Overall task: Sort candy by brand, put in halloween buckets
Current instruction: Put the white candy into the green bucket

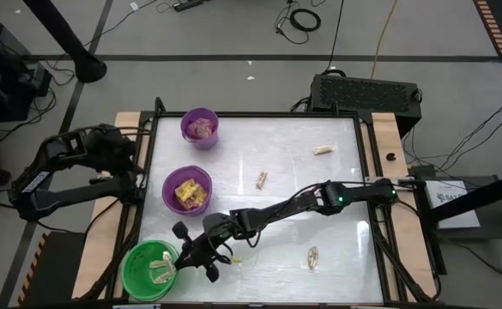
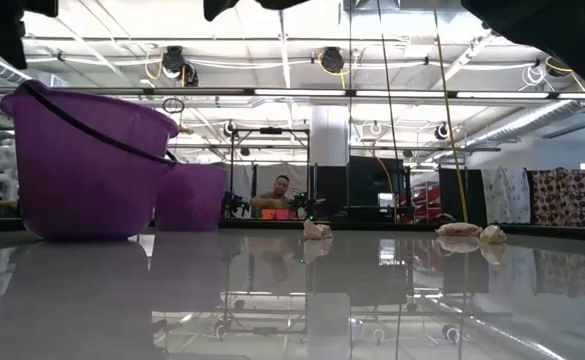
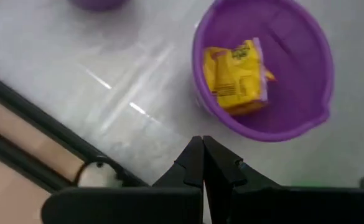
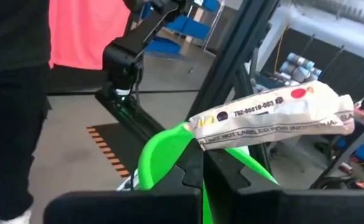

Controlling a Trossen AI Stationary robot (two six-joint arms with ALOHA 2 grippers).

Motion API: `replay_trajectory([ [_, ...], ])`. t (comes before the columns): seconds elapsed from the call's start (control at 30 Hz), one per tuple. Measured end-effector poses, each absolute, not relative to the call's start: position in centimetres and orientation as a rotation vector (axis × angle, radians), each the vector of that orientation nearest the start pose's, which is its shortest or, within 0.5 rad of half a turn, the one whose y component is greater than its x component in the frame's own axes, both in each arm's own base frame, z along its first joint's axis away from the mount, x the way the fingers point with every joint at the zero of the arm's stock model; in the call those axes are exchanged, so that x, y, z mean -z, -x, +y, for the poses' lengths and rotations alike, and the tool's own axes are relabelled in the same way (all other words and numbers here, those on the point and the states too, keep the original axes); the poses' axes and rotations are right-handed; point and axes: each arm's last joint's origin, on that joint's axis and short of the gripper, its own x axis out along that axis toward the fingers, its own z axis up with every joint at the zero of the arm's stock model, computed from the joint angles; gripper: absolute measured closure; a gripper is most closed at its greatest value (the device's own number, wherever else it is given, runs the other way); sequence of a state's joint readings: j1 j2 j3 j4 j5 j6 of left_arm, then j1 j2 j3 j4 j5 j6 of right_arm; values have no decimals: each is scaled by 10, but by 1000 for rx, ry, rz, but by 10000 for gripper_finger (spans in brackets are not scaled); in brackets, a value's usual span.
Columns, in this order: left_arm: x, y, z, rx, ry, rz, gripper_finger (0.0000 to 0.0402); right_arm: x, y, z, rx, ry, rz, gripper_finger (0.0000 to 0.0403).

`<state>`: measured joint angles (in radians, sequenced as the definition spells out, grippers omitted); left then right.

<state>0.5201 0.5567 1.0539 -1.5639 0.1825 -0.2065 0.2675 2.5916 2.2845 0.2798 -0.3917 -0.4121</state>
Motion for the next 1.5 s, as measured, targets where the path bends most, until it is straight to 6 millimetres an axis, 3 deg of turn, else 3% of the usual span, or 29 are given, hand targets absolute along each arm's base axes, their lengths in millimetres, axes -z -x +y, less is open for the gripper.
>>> replay_trajectory([
  [0.23,-320,-32,3,-140,753,974,400,-219,-567,171,-649,337,-68,403],
  [0.47,-320,-33,-2,3,762,989,401,-219,-567,168,-641,314,-53,403],
  [0.67,-308,-36,-7,184,826,1067,401,-219,-570,160,-631,305,-40,403],
  [0.9,-303,-41,-8,226,732,1127,401,-229,-569,148,-615,306,-4,403],
  [1.13,-300,-77,-7,250,554,1204,401,-233,-570,133,-584,315,30,403],
  [1.33,-296,-87,-21,335,436,1287,401,-234,-569,127,-598,306,79,403],
  [1.5,-301,-92,-40,421,440,1243,401,-241,-564,123,-618,304,131,403],
])
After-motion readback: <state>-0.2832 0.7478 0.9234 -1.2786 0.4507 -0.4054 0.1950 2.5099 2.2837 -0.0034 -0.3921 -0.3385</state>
